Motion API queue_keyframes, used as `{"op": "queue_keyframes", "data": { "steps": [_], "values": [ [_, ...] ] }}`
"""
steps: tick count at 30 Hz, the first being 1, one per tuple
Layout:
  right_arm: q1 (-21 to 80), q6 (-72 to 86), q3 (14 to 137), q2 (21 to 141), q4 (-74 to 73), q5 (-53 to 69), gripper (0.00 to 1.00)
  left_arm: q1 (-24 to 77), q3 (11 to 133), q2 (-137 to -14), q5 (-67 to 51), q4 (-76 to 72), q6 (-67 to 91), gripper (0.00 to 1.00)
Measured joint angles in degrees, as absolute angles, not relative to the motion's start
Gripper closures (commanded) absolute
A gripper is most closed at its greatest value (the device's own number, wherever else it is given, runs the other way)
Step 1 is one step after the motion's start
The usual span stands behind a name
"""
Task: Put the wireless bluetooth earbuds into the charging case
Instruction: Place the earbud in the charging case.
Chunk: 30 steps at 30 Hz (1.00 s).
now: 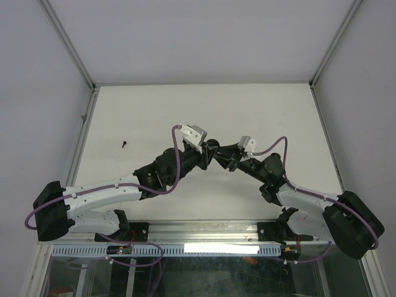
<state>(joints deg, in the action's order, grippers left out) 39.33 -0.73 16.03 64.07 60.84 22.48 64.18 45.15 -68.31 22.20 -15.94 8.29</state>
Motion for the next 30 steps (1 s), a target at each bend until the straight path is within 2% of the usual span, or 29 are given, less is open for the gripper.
{"op": "queue_keyframes", "data": {
  "steps": [11,18,25,30],
  "values": [
    [39.31,-0.69,15.59,64.07,61.89,22.55,1.0,64.18,45.08,-68.31,21.32,-15.79,8.19,0.61],
    [39.31,-0.73,15.07,63.96,61.93,22.37,1.0,64.18,45.08,-67.4,20.71,-14.17,9.1,0.48],
    [39.24,-1.08,14.11,63.2,62.0,21.61,1.0,64.18,48.75,-64.18,23.73,-5.85,11.44,0.31],
    [38.98,-1.87,13.28,62.08,61.76,21.19,1.0,64.03,53.19,-62.35,28.45,1.98,13.39,0.27]
  ]
}}
